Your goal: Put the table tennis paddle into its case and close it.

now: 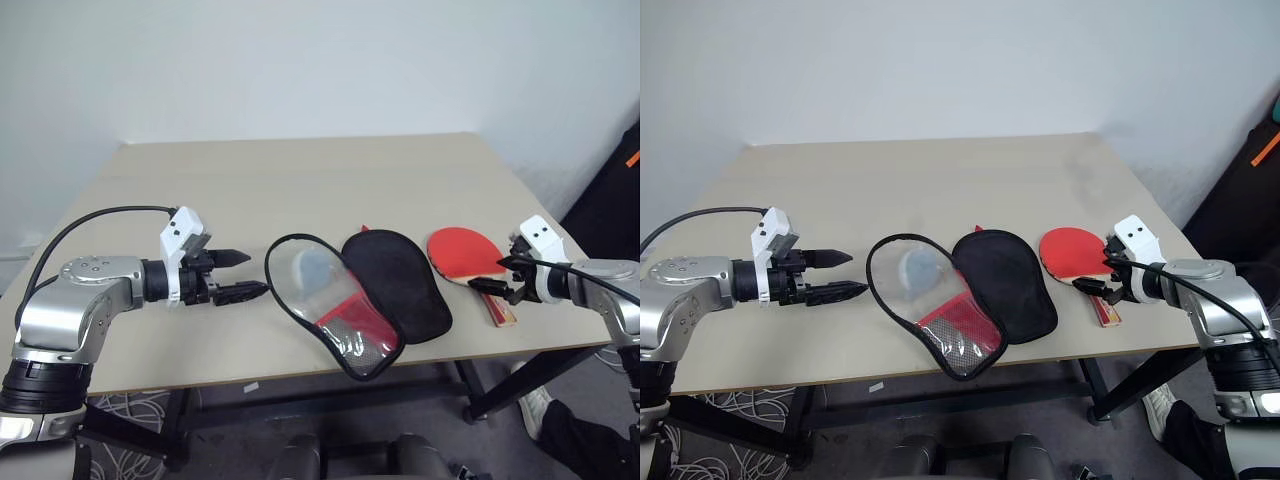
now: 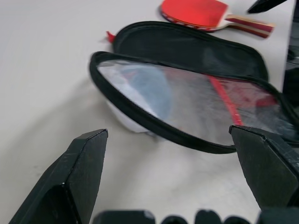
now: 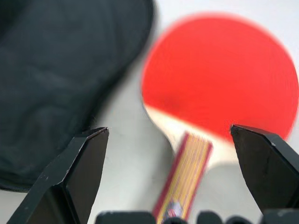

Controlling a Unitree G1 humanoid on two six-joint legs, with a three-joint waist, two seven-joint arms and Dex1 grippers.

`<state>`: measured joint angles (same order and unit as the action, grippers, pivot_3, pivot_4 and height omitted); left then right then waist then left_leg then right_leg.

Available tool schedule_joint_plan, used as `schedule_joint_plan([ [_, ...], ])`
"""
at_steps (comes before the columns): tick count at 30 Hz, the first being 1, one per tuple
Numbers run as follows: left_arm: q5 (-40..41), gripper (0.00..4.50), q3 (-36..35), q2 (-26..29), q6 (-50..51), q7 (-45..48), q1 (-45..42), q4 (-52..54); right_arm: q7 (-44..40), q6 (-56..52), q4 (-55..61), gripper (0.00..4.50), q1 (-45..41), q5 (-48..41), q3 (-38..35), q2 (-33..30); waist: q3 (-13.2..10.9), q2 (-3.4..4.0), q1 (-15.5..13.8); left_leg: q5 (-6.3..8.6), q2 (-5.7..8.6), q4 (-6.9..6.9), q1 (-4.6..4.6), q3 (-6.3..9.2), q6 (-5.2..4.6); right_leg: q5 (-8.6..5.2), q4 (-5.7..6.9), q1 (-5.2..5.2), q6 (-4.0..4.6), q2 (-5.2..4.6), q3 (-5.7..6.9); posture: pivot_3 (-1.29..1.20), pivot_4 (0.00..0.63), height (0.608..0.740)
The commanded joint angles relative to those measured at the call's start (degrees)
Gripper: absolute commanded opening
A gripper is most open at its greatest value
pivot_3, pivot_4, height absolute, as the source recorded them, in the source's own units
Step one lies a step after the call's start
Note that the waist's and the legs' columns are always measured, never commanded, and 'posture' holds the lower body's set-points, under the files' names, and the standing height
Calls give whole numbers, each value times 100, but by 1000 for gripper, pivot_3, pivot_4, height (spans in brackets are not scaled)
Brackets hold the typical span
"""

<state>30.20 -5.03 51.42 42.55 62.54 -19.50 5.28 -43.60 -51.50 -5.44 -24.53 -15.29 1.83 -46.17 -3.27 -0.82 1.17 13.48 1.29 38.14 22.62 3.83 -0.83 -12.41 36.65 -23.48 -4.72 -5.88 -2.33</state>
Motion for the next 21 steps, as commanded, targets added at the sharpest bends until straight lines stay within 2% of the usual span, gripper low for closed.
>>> schedule_joint_plan([
  [1,37,4461,4,63,-24,85,-140,102,329,13,-174,4500,-11,192,-68,125,0,1,1,0,0,0,0,-1,0,0,0,0,0,0,-1,0,0,698],
  [9,32,4461,89,36,-60,162,-147,95,903,274,-1037,4500,-139,434,-252,541,1,-1,8,0,1,0,-3,-1,-1,0,1,3,0,1,-2,0,0,698],
  [12,30,4500,87,33,-74,170,-123,98,1177,254,-1315,3937,-230,407,-469,706,2,-4,11,-1,1,1,-7,0,-1,0,1,8,0,1,-1,0,0,698],
  [20,40,4500,83,19,-72,166,-62,119,1437,-4,-1450,1192,-389,337,-787,871,2,-3,1,-1,3,5,-6,4,-1,0,2,11,-1,1,-1,0,0,698],
  [21,40,4500,82,17,-73,165,-58,116,1462,-4,-1421,1177,-413,327,-819,884,2,-3,1,-1,3,5,-5,4,-1,0,2,10,-1,1,-1,0,0,698],
])
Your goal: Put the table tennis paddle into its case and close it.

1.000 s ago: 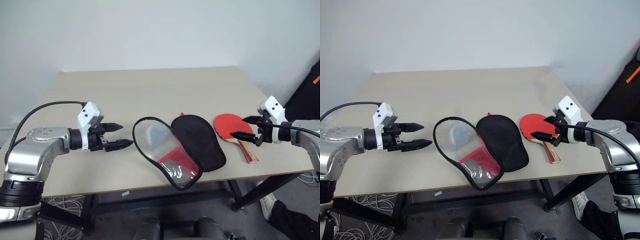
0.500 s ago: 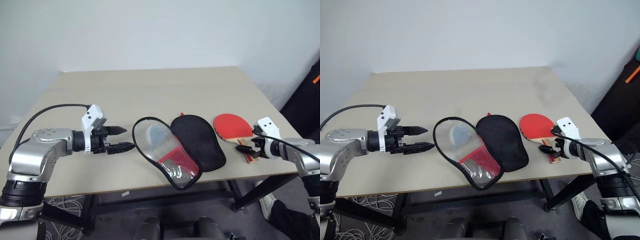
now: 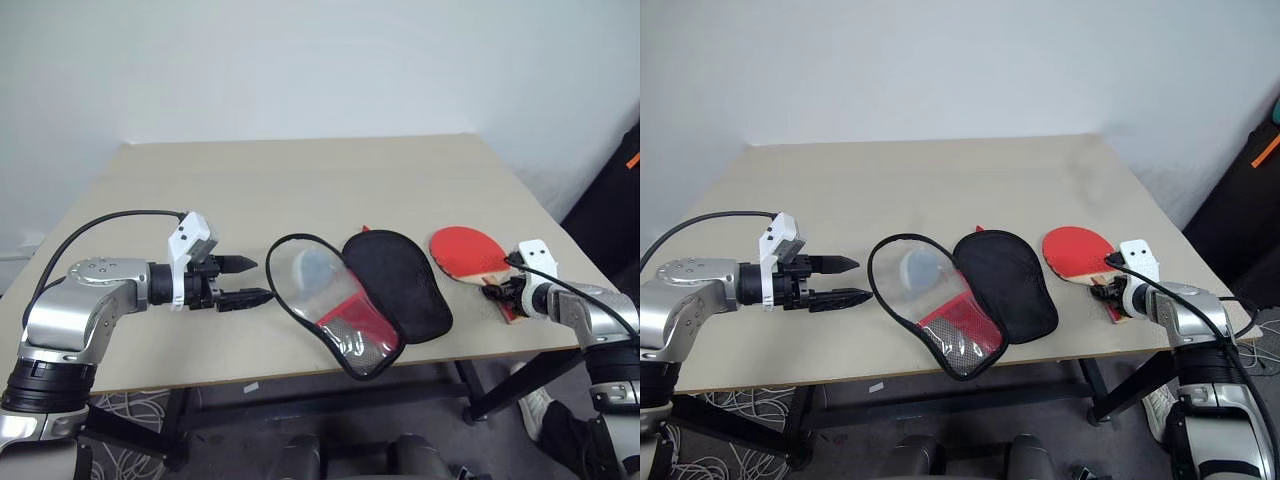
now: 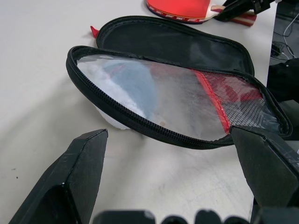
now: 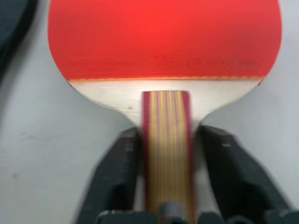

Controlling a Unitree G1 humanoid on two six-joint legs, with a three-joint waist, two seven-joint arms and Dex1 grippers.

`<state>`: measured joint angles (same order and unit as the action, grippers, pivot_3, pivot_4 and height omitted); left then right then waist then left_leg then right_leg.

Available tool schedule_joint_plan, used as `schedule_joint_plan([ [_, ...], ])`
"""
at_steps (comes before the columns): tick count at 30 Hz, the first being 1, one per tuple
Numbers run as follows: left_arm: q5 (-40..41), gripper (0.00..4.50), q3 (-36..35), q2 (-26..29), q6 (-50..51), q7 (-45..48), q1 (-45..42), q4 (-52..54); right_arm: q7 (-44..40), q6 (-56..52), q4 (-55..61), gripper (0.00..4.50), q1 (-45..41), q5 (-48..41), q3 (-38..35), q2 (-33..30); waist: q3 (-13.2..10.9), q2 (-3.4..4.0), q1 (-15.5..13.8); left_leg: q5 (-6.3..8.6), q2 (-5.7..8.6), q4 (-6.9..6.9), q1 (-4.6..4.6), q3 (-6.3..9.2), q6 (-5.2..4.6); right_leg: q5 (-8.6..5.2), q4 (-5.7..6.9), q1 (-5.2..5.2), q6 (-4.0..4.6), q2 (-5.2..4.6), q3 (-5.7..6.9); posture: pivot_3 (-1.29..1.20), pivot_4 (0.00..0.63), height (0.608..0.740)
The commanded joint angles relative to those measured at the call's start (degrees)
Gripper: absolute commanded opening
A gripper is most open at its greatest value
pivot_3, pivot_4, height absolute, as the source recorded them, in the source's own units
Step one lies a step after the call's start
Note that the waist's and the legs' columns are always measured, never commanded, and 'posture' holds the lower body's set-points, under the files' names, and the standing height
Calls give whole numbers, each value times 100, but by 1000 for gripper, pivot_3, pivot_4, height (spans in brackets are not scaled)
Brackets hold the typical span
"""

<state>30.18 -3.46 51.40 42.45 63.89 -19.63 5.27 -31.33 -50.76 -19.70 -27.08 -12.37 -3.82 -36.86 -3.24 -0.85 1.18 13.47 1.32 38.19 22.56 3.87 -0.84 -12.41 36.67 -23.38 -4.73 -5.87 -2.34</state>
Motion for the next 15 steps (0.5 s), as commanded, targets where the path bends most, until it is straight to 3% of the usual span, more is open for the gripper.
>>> schedule_joint_plan([
  [1,42,4500,-76,17,-64,29,-41,113,295,-49,36,1177,-190,27,-308,-18,0,1,0,0,0,0,0,0,0,0,0,0,0,0,0,0,0,698],
  [6,30,4500,-69,-9,-68,7,-65,69,619,-188,492,1177,-563,-301,-745,371,-4,10,15,0,0,-1,3,-1,0,0,2,-7,0,0,-3,0,0,698],
  [15,-59,4500,-82,-113,-151,-116,-277,-187,1097,-1370,2514,1177,-609,-697,-373,1474,-2,14,61,0,-4,-12,3,3,0,1,4,-13,0,5,-4,0,0,698],
])
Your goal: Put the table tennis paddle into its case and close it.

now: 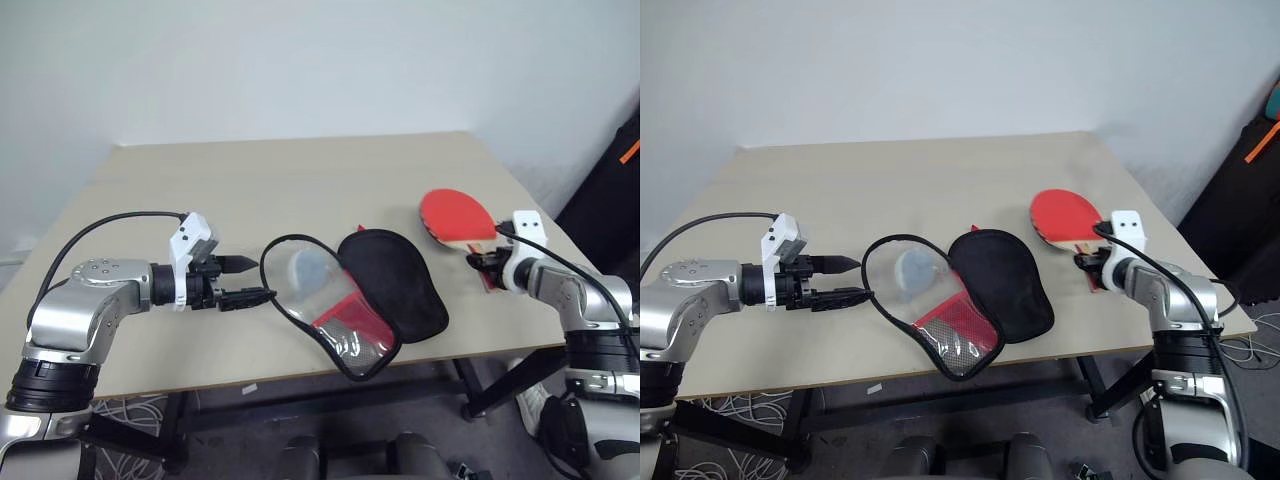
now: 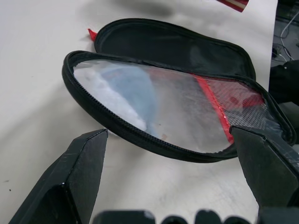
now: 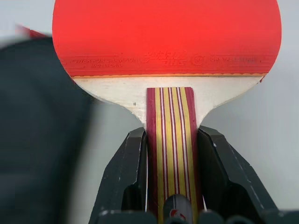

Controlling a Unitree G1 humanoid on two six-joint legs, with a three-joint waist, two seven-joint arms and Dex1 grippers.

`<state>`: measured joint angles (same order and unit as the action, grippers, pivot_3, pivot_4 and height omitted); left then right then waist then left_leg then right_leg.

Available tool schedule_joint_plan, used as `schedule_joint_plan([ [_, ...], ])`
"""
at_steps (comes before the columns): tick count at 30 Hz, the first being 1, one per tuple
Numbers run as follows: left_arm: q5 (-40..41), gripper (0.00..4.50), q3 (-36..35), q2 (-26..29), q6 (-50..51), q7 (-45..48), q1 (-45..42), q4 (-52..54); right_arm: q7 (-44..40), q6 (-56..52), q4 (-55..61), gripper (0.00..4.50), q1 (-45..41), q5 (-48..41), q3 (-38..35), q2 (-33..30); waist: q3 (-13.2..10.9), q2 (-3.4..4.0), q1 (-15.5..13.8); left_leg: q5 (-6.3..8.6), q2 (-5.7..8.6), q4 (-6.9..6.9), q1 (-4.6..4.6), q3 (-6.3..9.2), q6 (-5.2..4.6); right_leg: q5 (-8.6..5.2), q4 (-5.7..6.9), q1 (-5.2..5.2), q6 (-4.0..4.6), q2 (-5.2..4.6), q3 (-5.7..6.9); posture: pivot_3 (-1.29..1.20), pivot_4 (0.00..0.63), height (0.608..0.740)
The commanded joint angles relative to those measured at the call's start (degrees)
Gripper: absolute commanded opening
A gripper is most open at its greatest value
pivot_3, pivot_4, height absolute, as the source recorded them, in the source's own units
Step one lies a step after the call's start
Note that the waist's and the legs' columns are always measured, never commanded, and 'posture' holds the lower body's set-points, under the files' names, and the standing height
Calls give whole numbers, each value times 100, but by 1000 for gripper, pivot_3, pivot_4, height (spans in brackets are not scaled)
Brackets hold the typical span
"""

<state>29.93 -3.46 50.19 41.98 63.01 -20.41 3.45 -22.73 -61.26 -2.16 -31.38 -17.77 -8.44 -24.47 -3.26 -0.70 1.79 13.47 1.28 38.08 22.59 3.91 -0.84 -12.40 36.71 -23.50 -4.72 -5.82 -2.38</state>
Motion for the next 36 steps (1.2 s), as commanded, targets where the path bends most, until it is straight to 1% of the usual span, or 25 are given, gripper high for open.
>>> schedule_joint_plan([
  [1,-33,4500,-78,4,-105,-32,-209,-10,323,-432,915,1177,-147,-149,150,352,0,0,0,0,0,0,0,0,0,0,0,0,0,0,0,0,0,698],
  [5,-10,4500,-59,3,-70,-39,-221,-9,690,-791,1465,1177,168,-68,514,879,1,-1,-45,0,3,2,2,3,0,0,0,0,0,-2,0,0,0,698],
  [9,-2,4500,-59,21,-37,-32,-217,-15,942,-913,1651,1177,490,40,691,1105,1,-2,-62,0,5,4,3,4,1,1,0,0,0,-3,2,0,0,698],
  [18,-5,4500,-39,65,9,6,-257,-21,1111,-871,1577,1177,909,179,893,1118,1,0,-43,0,2,-2,1,1,1,0,1,-4,0,-1,1,0,0,698],
  [25,-10,4500,-35,70,10,11,-277,-16,1171,-963,1524,1177,929,217,917,1152,2,-2,-50,0,3,0,0,2,1,0,1,-2,0,-1,1,0,0,698],
  [36,-25,4500,-27,63,-15,5,-254,-8,1351,-1516,1711,1177,771,272,1075,1298,2,-2,-50,0,2,-1,0,3,1,-1,1,-3,0,-1,2,0,0,698],
])
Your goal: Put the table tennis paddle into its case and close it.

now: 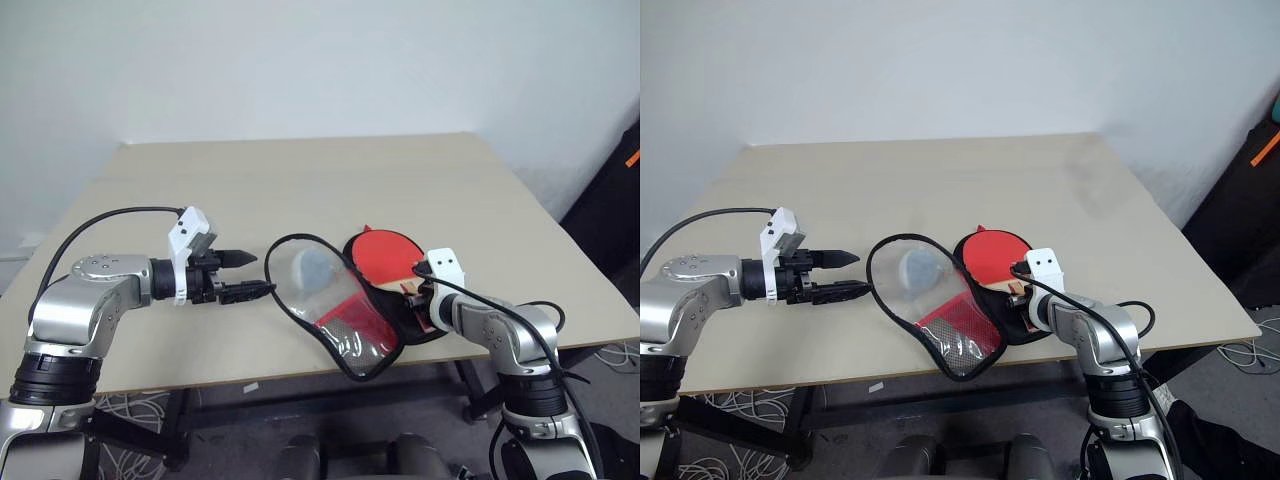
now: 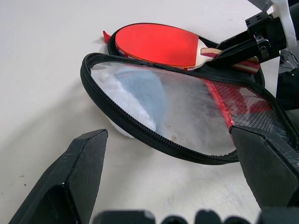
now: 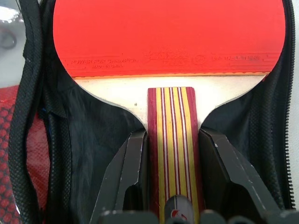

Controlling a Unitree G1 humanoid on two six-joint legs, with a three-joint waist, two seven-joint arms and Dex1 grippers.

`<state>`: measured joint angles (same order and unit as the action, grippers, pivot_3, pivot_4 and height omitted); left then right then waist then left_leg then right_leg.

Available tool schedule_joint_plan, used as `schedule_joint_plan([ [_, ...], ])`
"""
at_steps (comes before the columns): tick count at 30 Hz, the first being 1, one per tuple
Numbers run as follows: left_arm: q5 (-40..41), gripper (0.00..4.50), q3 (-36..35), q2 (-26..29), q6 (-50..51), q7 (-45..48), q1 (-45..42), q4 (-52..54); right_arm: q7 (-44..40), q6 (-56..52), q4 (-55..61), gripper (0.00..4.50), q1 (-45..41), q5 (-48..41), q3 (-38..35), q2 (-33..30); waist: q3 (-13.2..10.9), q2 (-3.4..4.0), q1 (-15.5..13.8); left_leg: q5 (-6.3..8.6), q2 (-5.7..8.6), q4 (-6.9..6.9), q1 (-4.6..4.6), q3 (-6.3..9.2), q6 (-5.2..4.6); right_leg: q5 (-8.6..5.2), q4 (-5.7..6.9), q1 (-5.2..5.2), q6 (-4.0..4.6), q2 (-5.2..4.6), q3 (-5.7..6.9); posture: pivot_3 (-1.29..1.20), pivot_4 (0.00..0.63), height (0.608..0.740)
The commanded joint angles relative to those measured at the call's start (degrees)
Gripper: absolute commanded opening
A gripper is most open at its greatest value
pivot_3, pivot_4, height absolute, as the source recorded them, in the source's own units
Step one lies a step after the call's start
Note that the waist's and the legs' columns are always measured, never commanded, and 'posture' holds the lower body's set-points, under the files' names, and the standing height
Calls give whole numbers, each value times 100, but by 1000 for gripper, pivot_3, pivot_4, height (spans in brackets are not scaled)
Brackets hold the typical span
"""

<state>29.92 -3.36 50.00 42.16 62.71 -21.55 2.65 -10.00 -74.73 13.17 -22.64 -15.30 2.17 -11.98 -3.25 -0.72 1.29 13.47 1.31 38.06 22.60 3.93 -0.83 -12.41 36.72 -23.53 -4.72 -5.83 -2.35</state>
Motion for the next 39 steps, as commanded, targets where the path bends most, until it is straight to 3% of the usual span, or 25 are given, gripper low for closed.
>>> schedule_joint_plan([
  [1,-25,4500,-35,82,-34,37,-139,73,90,-197,192,1177,-102,30,33,58,0,0,0,0,0,0,0,0,0,0,0,0,0,0,0,0,0,698],
  [4,-28,4500,-38,86,-45,41,-115,81,143,-247,202,1177,-85,60,108,143,0,0,2,0,0,0,0,0,0,0,0,0,0,0,0,0,0,698],
  [10,-37,4500,-38,73,-63,26,-99,87,167,-391,214,3193,-196,61,-3,306,1,-1,16,0,-2,-1,-2,0,0,0,0,0,0,1,0,0,0,698],
  [14,-19,4500,-106,132,-83,63,-24,104,-126,-352,371,4467,-433,-87,-210,66,0,0,10,0,-1,-1,-2,0,0,0,0,0,0,0,1,0,0,698],
  [20,18,4500,-344,384,-205,246,224,-63,-1520,-66,733,4467,-860,-848,-601,-1299,-5,7,13,0,-1,-3,2,-2,0,-1,-3,-4,-1,-1,1,0,0,698],
  [23,-55,4500,-399,408,-371,272,412,-195,-2363,476,552,4467,-1061,-1030,-775,-2284,-5,6,8,0,-6,-8,-1,-4,0,-3,-6,-3,0,0,5,0,0,698],
  [28,-282,2827,-288,183,-706,60,514,-523,-3118,1400,-254,4500,-1489,-976,-885,-3262,-5,5,6,0,-6,-5,0,-11,0,-7,-8,-3,8,-3,4,0,0,698],
  [35,-353,293,36,-432,-735,-148,335,-427,-3476,1923,-727,4500,-1857,-879,-708,-3606,-4,1,-9,1,-6,-3,2,-11,0,-2,-10,-2,1,-4,2,0,0,698],
  [36,-362,48,79,-513,-713,-185,287,-427,-3478,1942,-743,4500,-1867,-871,-692,-3609,-4,1,-8,0,-5,-1,2,-11,0,-2,-10,-1,1,-4,3,0,0,698],
  [39,-390,48,270,-761,-645,-236,153,-423,-3434,1914,-641,4500,-1827,-920,-688,-3550,-4,0,-11,0,-5,-1,4,-10,0,-2,-9,-2,1,-4,3,0,0,698],
])
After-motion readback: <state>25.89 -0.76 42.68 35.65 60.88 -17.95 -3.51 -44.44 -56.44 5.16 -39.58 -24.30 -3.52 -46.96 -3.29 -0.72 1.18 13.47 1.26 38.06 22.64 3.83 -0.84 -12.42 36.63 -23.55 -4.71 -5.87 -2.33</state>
